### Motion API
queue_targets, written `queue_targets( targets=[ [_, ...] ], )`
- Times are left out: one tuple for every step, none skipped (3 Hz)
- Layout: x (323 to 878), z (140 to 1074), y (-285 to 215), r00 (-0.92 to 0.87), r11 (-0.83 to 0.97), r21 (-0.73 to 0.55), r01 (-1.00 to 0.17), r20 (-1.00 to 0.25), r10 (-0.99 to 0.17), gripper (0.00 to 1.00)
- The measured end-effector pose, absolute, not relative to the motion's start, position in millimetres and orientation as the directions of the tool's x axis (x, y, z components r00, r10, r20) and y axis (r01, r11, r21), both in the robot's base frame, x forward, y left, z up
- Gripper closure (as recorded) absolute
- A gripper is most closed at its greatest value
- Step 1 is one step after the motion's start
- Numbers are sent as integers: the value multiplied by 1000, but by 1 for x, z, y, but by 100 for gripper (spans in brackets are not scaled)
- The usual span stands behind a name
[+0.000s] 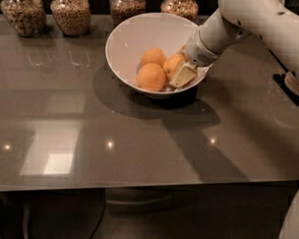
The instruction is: Pick orange from white bowl
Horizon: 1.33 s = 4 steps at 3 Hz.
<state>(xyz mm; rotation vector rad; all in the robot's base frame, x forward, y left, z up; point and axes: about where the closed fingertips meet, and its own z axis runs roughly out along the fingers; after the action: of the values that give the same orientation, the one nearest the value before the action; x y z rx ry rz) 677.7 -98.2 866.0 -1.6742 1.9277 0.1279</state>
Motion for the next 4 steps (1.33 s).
queue_targets(
  targets=[
    [678,861,-97,-53,213,-285,-935,-482,-875,65],
    [679,863,-97,-52,213,-285,-935,-482,-875,88],
    [679,877,-94,-17,196,-321,-927,-484,-875,100],
    [679,899,-93,27,177,-371,-912,-484,-875,100]
  ],
)
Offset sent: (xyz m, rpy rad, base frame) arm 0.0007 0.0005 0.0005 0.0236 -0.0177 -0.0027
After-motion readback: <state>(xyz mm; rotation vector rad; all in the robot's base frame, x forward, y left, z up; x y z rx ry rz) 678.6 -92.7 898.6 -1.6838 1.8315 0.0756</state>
